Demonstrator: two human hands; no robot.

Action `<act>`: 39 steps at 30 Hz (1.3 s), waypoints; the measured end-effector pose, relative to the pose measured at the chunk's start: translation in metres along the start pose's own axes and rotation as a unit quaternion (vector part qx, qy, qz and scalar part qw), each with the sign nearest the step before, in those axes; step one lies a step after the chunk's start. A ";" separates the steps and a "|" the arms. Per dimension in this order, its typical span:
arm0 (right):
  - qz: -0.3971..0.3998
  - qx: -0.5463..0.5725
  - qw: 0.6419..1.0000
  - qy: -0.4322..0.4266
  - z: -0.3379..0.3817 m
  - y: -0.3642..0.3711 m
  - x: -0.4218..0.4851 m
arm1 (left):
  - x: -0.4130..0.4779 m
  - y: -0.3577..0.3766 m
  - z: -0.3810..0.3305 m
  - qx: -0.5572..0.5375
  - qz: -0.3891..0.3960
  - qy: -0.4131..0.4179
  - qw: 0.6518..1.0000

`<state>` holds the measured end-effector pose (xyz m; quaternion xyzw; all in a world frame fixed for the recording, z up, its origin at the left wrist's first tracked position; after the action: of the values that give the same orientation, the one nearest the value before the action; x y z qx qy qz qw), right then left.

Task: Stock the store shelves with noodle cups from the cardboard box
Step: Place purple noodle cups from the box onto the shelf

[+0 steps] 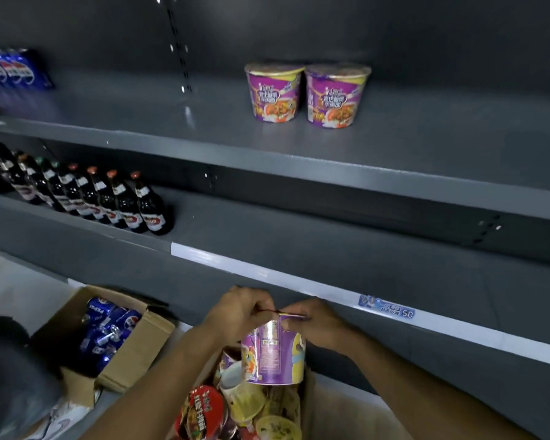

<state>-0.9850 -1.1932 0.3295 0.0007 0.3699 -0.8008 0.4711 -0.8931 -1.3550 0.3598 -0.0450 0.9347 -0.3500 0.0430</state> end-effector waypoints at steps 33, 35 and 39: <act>-0.224 0.053 0.958 -0.174 0.138 -0.234 -0.077 | 0.069 -0.128 -0.215 0.035 -0.176 0.102 0.978; -0.238 0.058 0.952 -0.183 0.140 -0.249 -0.074 | 0.078 -0.134 -0.225 0.043 -0.187 0.113 0.975; -0.253 0.061 0.945 -0.197 0.141 -0.276 -0.069 | 0.096 -0.142 -0.244 0.055 -0.190 0.139 0.970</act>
<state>-1.1063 -1.1472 0.6193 -0.2218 0.2077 -0.8988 0.3160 -1.0080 -1.3142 0.6321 -0.1702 0.8854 -0.4050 -0.1520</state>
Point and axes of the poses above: each hand's wrist, its own x-axis towards the middle knuckle, its own y-axis out of the palm, z = x × y, the point moved 1 cm from there along x, towards the middle knuckle, and after that the axes turned 11 degrees about -x, right-handed, at the moved point
